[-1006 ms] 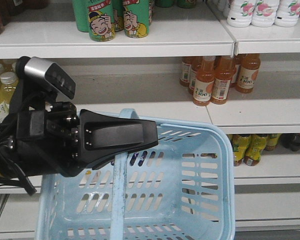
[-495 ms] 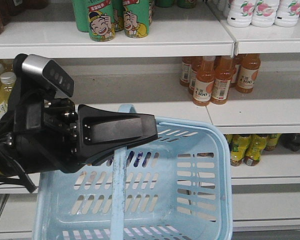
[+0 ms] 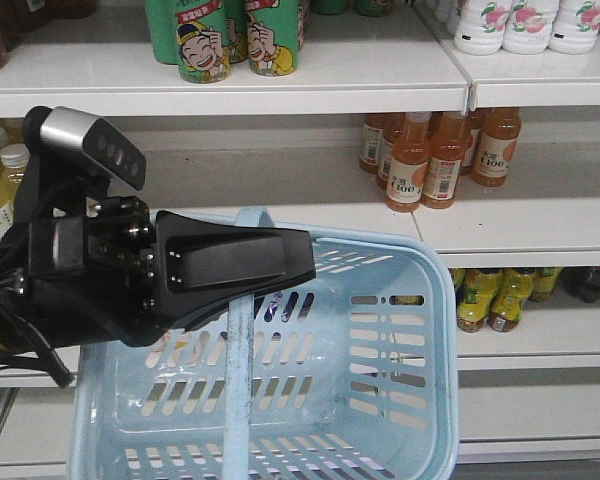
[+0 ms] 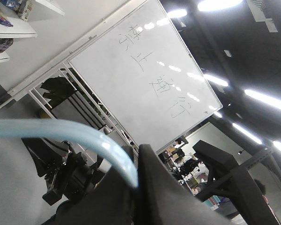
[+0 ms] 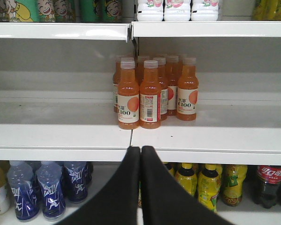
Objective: Place coke in basket with both arms
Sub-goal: 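Hold the basket in the left gripper while the base turns away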
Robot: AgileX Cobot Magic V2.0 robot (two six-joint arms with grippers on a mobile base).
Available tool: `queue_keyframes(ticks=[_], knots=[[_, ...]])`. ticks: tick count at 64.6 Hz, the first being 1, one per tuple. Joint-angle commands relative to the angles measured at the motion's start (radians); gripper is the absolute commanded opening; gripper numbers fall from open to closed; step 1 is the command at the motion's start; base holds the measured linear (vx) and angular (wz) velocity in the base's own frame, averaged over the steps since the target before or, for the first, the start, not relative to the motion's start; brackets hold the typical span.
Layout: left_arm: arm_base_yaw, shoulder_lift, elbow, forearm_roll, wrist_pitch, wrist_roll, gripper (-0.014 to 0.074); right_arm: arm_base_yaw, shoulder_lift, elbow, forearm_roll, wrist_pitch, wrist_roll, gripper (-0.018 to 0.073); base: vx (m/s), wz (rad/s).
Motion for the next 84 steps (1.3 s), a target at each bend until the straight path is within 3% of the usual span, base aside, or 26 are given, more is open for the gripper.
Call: queue_keyframes(ticks=[1, 84], knots=[[-0.007, -0.027, -0.028, -0.084, -0.194, 0.013, -0.0007, -0.006, 0.017, 0.005, -0.008, -0.072, -0.002, -0.001, 0.0, 0.0], [-0.007, -0.027, -0.028, -0.084, -0.194, 0.013, -0.0007, -0.006, 0.017, 0.005, -0.008, -0.072, -0.002, -0.001, -0.01, -0.03]])
